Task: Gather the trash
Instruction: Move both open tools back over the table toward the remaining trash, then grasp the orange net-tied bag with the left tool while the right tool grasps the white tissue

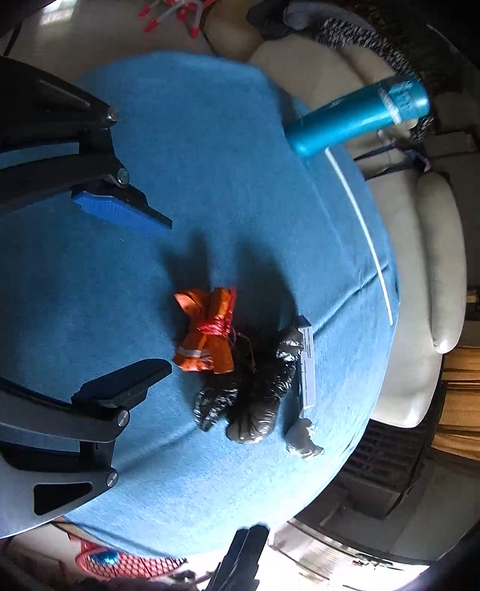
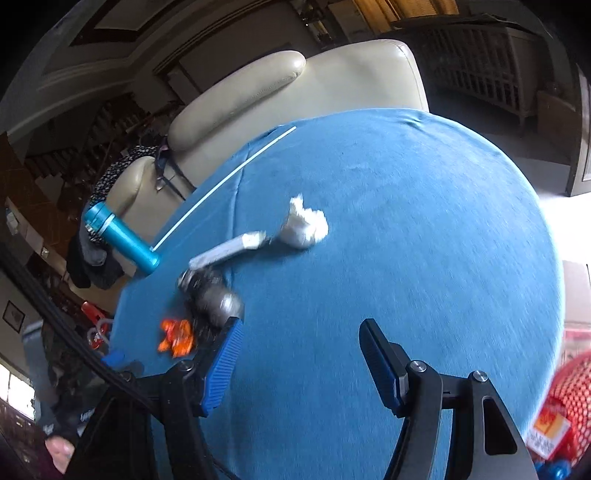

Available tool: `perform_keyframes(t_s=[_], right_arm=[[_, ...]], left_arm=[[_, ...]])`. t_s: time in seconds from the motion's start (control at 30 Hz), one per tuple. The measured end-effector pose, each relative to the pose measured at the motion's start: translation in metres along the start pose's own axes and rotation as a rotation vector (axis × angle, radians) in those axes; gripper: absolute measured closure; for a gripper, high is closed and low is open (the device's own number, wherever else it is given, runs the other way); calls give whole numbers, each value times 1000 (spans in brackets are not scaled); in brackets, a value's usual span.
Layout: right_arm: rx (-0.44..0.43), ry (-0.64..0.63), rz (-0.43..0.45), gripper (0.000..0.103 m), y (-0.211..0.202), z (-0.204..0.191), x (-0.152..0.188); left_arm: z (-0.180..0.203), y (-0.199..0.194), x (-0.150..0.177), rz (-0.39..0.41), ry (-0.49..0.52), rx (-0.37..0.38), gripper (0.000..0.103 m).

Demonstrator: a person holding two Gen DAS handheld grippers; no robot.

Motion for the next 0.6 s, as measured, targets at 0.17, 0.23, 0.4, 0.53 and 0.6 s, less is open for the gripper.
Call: perform_keyframes(t_s=[0.17,0.23,0.4,0.53,0.6], right_arm=[[21,3,-20,34,37,2,-32],[26,14,-25,34,52,3,-45],[47,36,-37,34,89,8,-70],[79,33,-59,34,117,11,-80],[93,37,-82,37,131,14,-80]], left_arm=[[1,22,-22,-16,-15,88,32],[4,30,-28,-26,-14,123,32],[12,48,-39,-31,13,185,32],[20,55,-42,-13,57,239,32],[23,57,-40,-15,72,264,33]])
Point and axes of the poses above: each gripper's, at about its wrist camera, not at the fingertips, and y roughly the way its jaws point, z to its right, x to its underside, the point moved 9 cm from there along y, roughly the way its jaws point
